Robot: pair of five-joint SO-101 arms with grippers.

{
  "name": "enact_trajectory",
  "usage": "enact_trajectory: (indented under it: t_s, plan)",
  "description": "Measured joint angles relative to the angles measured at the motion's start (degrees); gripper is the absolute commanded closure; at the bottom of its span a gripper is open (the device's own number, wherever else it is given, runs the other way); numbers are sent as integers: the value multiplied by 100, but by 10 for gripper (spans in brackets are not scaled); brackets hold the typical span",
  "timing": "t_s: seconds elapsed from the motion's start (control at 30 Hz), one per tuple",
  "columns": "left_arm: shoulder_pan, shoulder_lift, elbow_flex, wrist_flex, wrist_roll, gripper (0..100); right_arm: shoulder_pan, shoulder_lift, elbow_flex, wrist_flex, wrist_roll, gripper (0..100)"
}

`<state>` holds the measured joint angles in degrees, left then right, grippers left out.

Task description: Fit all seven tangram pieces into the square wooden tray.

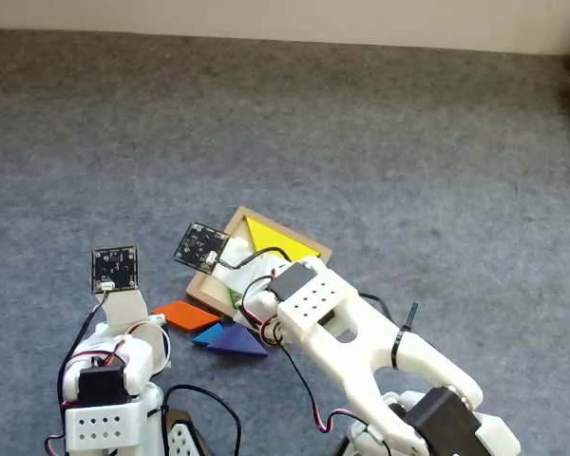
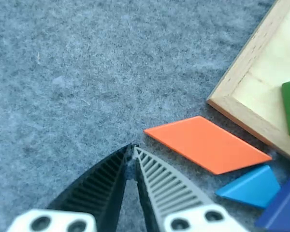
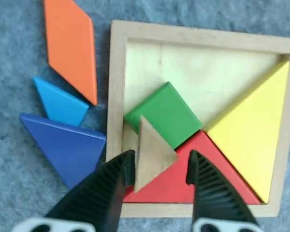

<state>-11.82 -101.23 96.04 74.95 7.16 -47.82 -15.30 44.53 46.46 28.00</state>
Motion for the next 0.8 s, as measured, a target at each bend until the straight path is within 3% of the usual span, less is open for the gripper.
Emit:
enact_trajectory:
  t_s: [0.4, 0.6, 0.8]
  plan:
    - [0, 0, 0, 0, 0, 994, 0, 0, 0, 0, 0, 811]
    - [0, 0, 0, 0, 0, 994, 0, 0, 0, 79, 0, 991]
    - [0, 0, 0, 0, 0, 994, 44, 0, 0, 677, 0, 994]
